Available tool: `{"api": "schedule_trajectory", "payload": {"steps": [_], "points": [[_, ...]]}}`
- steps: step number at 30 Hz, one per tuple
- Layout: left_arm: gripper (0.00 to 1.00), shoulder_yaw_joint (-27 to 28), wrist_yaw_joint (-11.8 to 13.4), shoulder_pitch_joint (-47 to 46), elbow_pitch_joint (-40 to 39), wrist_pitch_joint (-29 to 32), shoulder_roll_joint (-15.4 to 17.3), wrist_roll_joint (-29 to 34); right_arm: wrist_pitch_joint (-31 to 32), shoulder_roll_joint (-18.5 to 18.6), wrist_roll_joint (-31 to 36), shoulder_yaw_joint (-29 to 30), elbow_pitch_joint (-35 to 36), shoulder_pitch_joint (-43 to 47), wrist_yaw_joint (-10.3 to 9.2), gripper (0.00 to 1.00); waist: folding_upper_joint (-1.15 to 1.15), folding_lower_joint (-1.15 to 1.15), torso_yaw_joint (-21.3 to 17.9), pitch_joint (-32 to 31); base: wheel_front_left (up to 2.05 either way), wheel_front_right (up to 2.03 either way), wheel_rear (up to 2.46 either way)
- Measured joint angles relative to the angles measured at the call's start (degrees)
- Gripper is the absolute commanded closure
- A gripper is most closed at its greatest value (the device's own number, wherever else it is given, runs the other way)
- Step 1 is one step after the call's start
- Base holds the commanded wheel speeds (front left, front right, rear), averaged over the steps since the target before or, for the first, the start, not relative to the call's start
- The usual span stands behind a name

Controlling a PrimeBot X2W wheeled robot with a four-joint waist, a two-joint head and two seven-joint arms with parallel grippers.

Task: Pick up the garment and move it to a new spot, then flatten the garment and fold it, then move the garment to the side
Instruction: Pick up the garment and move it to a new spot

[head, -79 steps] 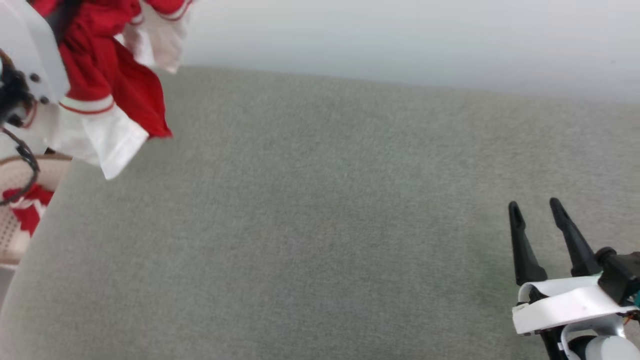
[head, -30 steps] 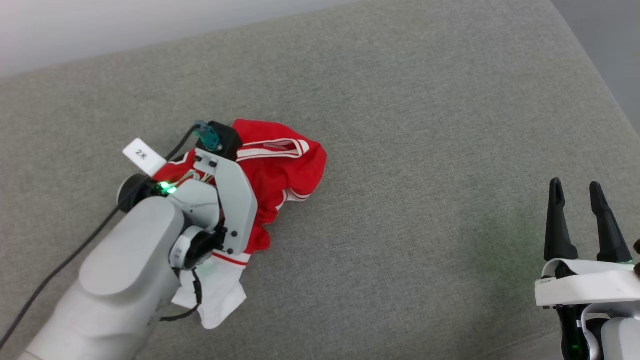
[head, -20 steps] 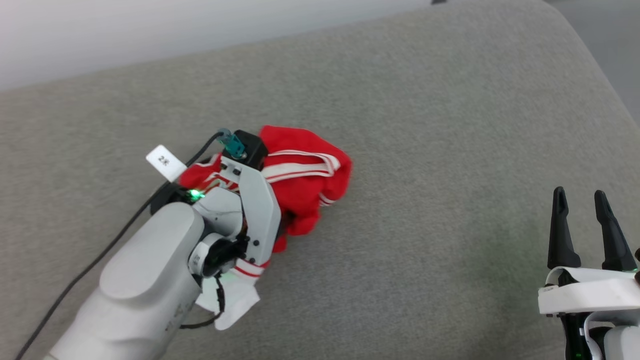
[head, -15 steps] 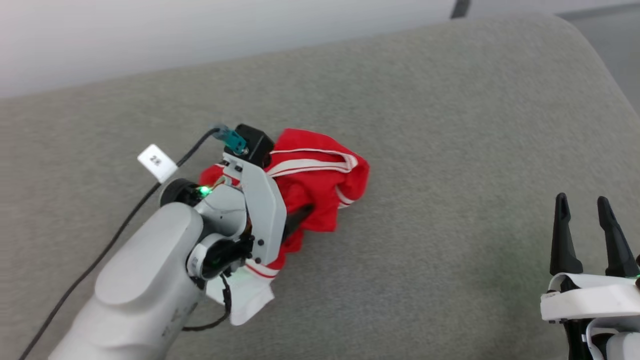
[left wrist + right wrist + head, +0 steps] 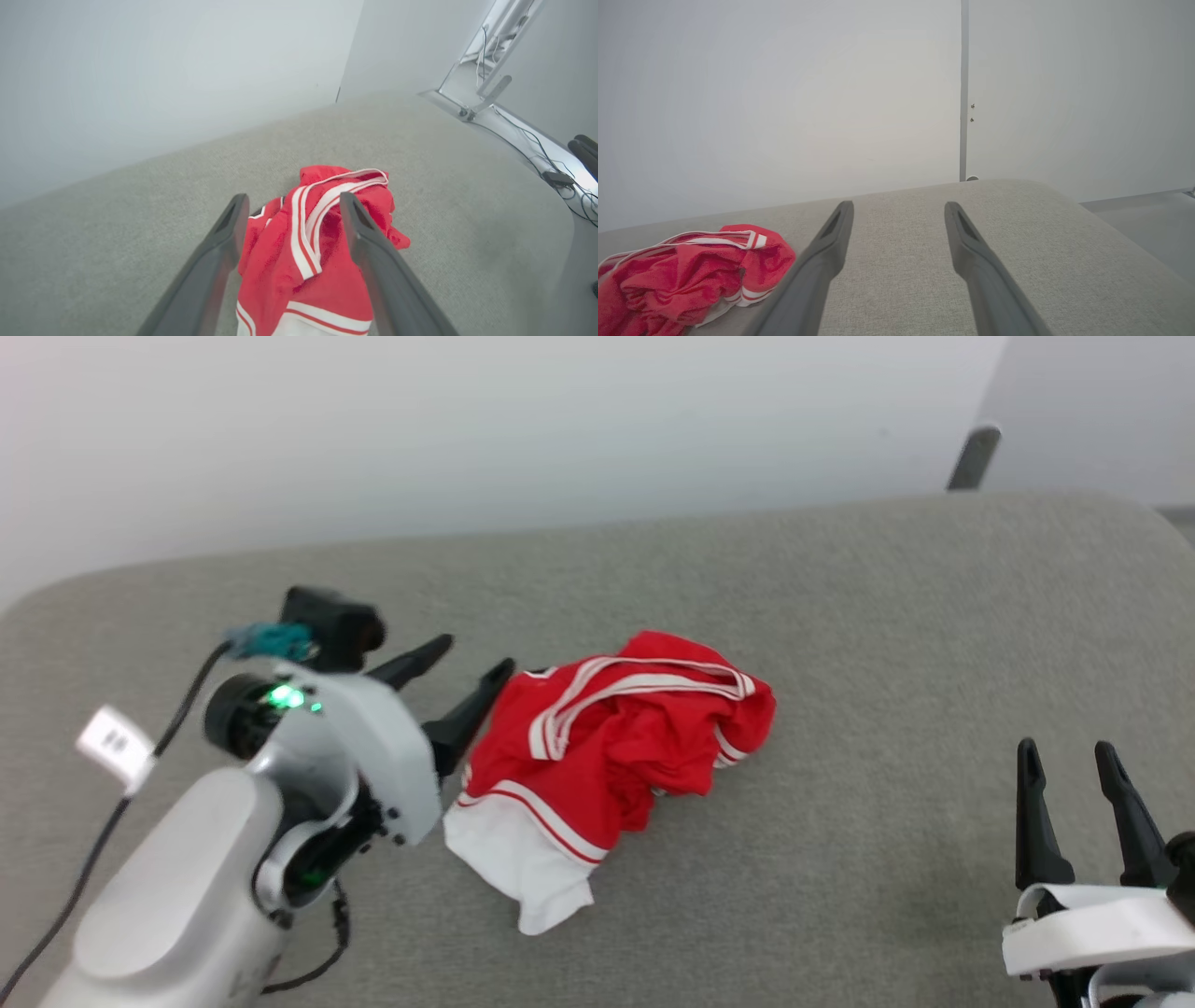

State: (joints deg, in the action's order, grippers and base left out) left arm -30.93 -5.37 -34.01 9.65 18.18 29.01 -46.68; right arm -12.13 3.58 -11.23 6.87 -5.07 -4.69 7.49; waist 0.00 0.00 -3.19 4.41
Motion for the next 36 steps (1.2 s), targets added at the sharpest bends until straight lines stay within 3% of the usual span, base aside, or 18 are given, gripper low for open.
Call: {"api": "schedule_trajectory", "payload": {"steps": [11,17,24,28,36], "points": [[0.00,5.17,-0.38,10.90,0.44,-21.37,4.02,3.89,-0.22,1.85,-0.57,-1.18,-1.12,2.05,0.00,0.00,0.00,0.00,5.16,-6.09,0.00,0.00,0.00],[0.00,7.55,1.55,18.03,2.70,-30.41,4.17,5.17,-1.29,2.99,-1.37,-1.87,-2.98,3.55,0.00,0.00,0.00,0.00,6.90,-8.51,0.00,0.00,0.00],[0.00,12.13,3.19,25.80,3.48,-33.08,2.55,6.03,-2.25,4.65,-2.37,-1.79,-4.68,5.13,0.00,0.00,0.00,0.00,8.32,-10.25,0.00,0.00,0.00],[0.00,17.58,3.33,29.02,1.60,-33.17,1.04,8.34,-2.58,4.95,-2.56,-0.85,-4.93,5.72,0.00,0.00,0.00,0.00,8.95,-10.75,0.00,0.00,0.00],[0.00,26.59,1.14,35.87,-1.23,-33.27,-2.75,12.77,-2.76,4.80,-2.63,0.31,-4.38,7.21,-0.01,0.00,0.00,0.00,9.52,-11.35,0.00,0.00,0.00]]}}
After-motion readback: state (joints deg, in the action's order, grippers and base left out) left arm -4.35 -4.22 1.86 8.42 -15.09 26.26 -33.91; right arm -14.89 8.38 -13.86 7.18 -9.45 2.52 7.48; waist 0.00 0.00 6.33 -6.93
